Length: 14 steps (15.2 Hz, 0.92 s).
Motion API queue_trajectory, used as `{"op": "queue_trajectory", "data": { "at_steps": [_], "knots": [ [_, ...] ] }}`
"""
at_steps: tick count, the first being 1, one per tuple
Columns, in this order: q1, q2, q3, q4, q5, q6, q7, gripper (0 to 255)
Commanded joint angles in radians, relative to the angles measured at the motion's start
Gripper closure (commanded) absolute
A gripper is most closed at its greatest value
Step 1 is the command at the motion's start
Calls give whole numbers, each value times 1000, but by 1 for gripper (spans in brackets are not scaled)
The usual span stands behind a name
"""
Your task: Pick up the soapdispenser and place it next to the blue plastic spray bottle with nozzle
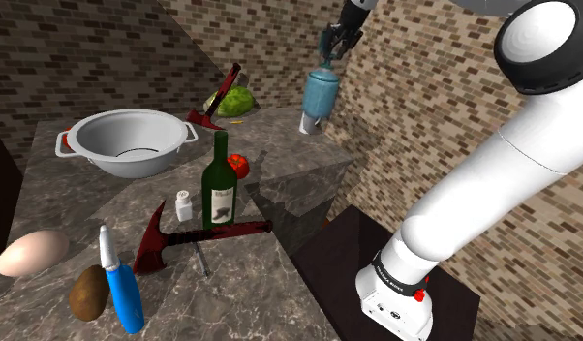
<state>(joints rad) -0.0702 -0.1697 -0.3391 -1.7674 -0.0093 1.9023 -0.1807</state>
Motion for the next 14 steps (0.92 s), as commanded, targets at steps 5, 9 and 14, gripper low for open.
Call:
{"op": "queue_trajectory", "data": {
  "at_steps": [5, 9, 14],
  "knots": [
    [1, 22, -3, 111, 8, -88, -4, 255],
    [1, 44, -6, 189, 16, -147, -8, 255],
    [-1, 79, -12, 298, 29, -223, -14, 255]
  ]
}}
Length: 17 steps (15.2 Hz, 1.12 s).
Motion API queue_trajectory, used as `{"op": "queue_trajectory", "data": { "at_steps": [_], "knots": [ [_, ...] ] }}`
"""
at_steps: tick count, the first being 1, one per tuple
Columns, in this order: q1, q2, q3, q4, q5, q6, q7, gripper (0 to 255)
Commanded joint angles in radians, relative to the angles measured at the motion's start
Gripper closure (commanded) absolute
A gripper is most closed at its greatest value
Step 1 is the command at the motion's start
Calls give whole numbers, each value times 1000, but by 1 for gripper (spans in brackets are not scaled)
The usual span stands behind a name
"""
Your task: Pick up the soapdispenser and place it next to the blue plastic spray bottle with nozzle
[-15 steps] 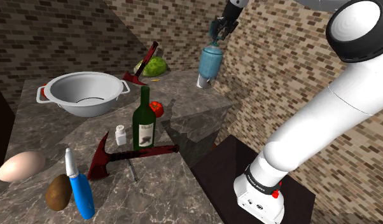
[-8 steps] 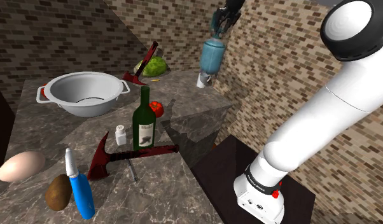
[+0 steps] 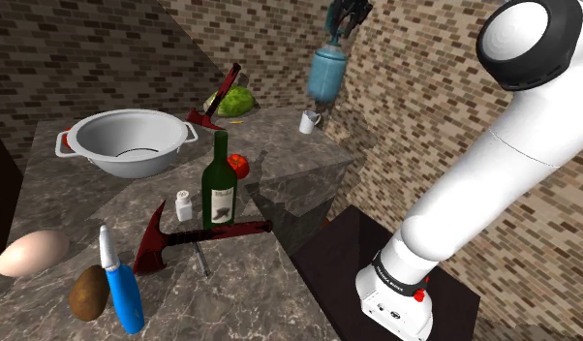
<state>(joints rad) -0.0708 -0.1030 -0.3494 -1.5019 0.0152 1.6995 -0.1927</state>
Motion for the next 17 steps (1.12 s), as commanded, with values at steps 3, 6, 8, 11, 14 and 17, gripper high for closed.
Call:
{"op": "queue_trajectory", "data": {
  "at_steps": [3, 6, 8, 11, 14, 17],
  "knots": [
    [-3, 38, -7, 105, 15, -69, -6, 255],
    [-7, 69, -13, 185, 28, -120, -12, 255],
    [-11, 92, -18, 242, 39, -156, -16, 255],
    [-19, 133, -26, 338, 58, -214, -24, 255],
    [-5, 111, -15, 333, 43, -228, -1, 255],
    [43, 0, 36, 205, -20, -203, 78, 255]
  ]
}}
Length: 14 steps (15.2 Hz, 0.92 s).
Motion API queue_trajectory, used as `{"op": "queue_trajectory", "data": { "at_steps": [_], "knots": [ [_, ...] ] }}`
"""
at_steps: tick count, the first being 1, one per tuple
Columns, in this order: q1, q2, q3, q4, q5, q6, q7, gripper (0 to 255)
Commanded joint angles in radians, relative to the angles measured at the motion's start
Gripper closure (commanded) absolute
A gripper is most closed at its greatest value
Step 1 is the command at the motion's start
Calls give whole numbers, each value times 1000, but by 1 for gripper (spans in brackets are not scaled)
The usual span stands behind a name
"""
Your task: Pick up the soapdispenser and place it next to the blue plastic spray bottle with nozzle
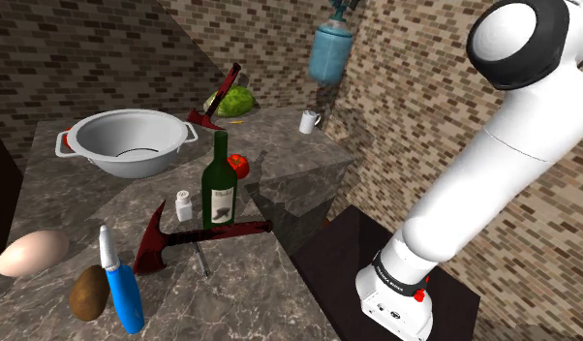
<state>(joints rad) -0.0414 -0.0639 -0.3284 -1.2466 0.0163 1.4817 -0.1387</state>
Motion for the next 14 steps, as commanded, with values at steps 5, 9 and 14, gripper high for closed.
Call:
{"op": "queue_trajectory", "data": {
  "at_steps": [5, 9, 14],
  "knots": [
    [59, -184, 111, -205, -84, 27, 153, 255],
    [84, -273, 187, -292, -108, 21, 252, 255],
    [111, -356, 283, -367, -116, 2, 372, 255]
  ]
}}
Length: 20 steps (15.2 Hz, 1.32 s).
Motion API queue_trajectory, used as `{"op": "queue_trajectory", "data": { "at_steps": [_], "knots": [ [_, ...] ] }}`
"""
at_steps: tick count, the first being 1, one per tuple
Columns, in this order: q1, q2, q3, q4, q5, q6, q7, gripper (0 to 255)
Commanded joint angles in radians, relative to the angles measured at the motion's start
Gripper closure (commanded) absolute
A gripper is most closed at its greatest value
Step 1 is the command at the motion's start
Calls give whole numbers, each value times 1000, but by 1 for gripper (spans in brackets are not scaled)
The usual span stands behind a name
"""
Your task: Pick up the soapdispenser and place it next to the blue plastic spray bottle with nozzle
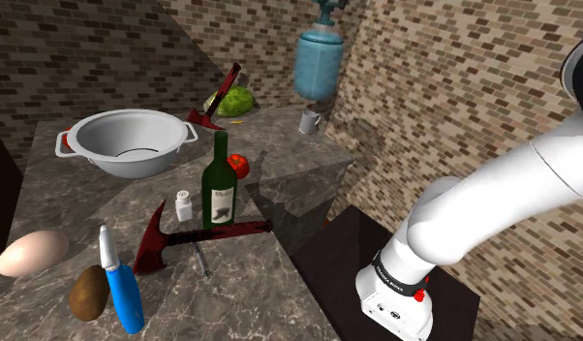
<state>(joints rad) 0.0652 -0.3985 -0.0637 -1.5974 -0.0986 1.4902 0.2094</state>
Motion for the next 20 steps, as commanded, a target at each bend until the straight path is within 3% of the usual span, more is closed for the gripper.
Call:
{"op": "queue_trajectory", "data": {
  "at_steps": [1, 10, 20],
  "knots": [
    [10, -35, 38, -27, -1, -12, 48, 255],
    [53, -107, 215, -68, 26, -63, 262, 255],
    [89, -82, 434, 3, 62, -127, 514, 255]
  ]
}}
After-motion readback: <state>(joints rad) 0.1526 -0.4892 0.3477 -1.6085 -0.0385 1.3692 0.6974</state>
